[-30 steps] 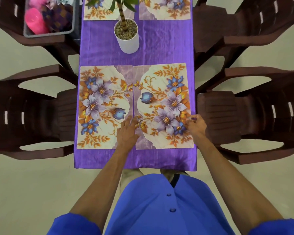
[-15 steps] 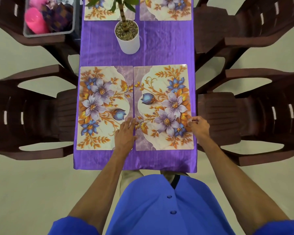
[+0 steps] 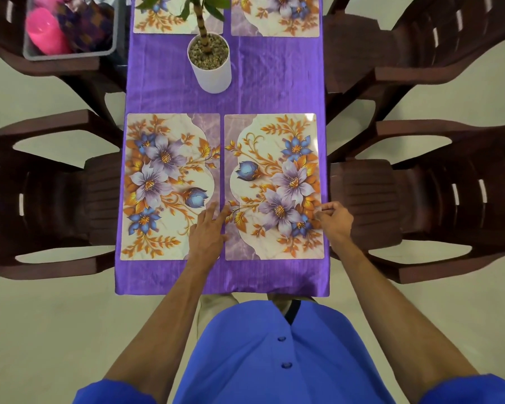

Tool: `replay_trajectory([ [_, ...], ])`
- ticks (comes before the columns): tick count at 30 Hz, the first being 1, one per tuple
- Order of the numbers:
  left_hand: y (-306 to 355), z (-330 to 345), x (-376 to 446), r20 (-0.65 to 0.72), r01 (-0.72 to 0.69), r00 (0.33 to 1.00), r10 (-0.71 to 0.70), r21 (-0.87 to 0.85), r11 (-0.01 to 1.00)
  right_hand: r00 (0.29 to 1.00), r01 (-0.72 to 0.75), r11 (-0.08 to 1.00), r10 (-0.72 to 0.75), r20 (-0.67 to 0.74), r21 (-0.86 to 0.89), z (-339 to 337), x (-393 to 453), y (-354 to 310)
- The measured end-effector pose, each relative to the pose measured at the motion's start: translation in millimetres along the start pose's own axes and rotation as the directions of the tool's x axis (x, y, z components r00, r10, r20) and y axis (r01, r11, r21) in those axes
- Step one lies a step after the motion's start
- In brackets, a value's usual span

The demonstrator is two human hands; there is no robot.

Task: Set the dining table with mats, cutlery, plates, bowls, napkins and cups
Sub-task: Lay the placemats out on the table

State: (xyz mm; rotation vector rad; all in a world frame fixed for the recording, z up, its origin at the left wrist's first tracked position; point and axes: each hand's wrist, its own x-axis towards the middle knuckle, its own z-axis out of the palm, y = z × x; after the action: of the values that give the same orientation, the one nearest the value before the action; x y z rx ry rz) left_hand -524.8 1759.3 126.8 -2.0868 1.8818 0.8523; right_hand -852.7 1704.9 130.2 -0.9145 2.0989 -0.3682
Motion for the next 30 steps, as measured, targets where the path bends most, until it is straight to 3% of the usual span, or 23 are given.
replay_trajectory([
  [6, -1, 0, 0, 0.003, 0.004, 1.0, -0.004, -0.002, 1.0, 0.987, 0.156, 0.987, -0.154, 0.038, -0.047, 1, -8, -2],
  [10, 0, 0, 0, -0.002, 0.003, 1.0, -0.003, -0.004, 1.0, 0.985, 0.172, 0.984, -0.171, 0.02, -0.046, 2, -9, 2],
  [18, 1, -1, -1, -0.01, 0.002, 1.0, -0.002, -0.005, 1.0, 0.963, 0.25, 0.967, -0.243, 0.115, -0.051, -4, -5, 14],
  [30, -1, 2, -1, -0.015, 0.005, 1.0, -0.005, -0.01, 1.0, 0.973, 0.226, 0.969, -0.219, 0.073, -0.102, -2, -2, 15],
])
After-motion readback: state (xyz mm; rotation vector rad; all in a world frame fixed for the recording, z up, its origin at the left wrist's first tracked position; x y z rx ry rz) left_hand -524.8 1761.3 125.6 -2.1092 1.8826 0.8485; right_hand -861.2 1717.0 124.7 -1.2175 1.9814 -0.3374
